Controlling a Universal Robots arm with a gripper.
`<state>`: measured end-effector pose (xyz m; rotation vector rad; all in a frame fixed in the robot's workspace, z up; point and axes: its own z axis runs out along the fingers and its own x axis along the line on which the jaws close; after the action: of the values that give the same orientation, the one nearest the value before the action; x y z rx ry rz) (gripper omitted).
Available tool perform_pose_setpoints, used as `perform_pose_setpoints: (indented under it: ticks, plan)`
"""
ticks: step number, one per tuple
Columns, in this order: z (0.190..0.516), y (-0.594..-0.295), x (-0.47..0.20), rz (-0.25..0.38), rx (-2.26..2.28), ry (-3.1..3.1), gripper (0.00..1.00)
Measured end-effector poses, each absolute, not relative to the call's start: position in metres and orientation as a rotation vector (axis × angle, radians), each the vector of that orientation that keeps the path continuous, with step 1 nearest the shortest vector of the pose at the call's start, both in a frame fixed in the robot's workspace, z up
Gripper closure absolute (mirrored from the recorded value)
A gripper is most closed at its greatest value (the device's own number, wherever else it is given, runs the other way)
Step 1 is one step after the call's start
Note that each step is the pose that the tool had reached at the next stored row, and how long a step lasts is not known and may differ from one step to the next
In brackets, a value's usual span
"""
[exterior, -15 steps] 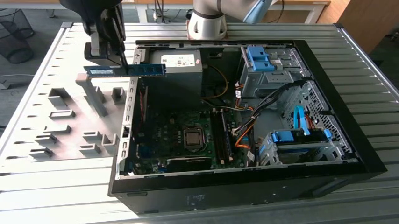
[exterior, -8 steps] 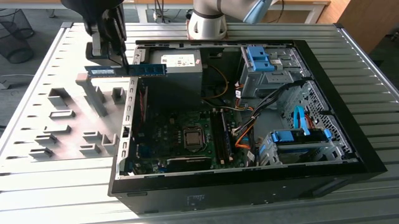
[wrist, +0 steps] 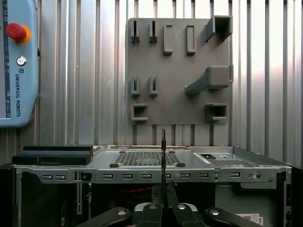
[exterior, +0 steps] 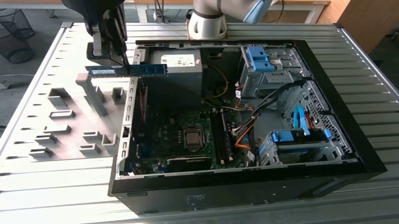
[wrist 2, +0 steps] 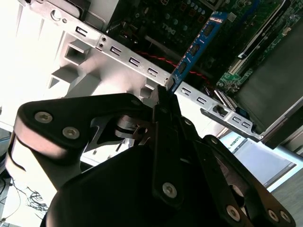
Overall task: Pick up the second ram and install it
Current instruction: 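Pick up the second ram and move it above second insertion slot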
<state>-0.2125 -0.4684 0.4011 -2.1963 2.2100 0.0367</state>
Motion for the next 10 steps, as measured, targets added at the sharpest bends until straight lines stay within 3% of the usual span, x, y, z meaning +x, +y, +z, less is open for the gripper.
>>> perform_pose_setpoints:
  ticks: [10]
  plan:
    - [0.4007,-0.4684,-0.2041,0.037,-2.196,2.21,0.86]
